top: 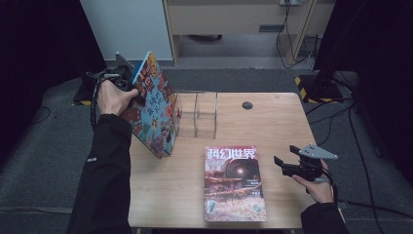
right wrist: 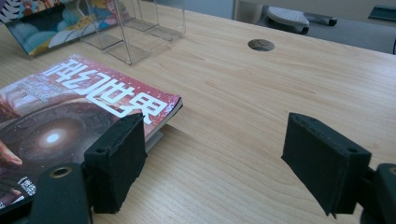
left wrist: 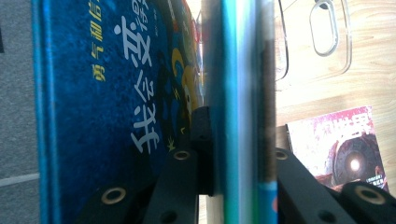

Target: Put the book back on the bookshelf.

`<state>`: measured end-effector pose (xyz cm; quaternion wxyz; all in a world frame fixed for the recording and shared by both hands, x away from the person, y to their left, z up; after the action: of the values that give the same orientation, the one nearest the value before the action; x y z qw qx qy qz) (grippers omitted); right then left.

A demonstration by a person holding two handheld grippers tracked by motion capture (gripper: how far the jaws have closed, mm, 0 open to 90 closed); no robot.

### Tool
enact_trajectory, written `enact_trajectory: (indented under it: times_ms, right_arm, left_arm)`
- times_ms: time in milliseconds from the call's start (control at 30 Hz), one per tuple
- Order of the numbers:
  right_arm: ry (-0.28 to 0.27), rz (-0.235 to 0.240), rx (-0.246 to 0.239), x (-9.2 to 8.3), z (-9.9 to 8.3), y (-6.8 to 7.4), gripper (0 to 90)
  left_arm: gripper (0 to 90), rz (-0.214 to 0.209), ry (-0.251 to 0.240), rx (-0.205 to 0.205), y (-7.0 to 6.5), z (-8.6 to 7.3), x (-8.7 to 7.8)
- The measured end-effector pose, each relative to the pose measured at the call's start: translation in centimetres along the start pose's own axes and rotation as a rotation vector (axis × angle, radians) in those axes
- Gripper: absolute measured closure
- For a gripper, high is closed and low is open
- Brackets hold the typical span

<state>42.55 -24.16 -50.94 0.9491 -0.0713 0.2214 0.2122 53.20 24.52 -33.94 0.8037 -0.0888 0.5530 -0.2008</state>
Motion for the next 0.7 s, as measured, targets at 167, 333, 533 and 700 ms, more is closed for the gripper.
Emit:
enact_trajectory:
  times_ms: [167,333,533,700]
  right_arm:
    - [0.003,-0.001,-0.001,0.0,0.0,0.0,21.1]
    - [0.007,-0.001,0.001,0.1,-0.1,0.0,21.1]
    - [0.007,0.0,0.0,0.1,-0.1,0.0,21.2]
    - [0.011,-0.001,-0.008,0.2,-0.2,0.0,21.2]
  left_arm:
    - [80.6,-0.001,0.004,-0.012,0.4,0.1,1.3]
    - [80.6,0.005,0.018,-0.01,0.6,0.2,2.6]
    - [80.5,0.0,0.033,-0.009,1.3,0.2,4.2]
    - [80.4,-0.007,0.033,0.005,1.6,0.2,4.4]
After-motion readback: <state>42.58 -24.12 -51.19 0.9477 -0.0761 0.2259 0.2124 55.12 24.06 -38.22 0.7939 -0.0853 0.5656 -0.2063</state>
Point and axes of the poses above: each handheld gripper's, and its own axes: x roughly forward along the jaws, z roughly out of its top, y roughly to its left, the point moved 8 cm from there along x, roughly forward along the jaws, and after that the axes turned 8 degrees about -z, right-handed, at the moved point
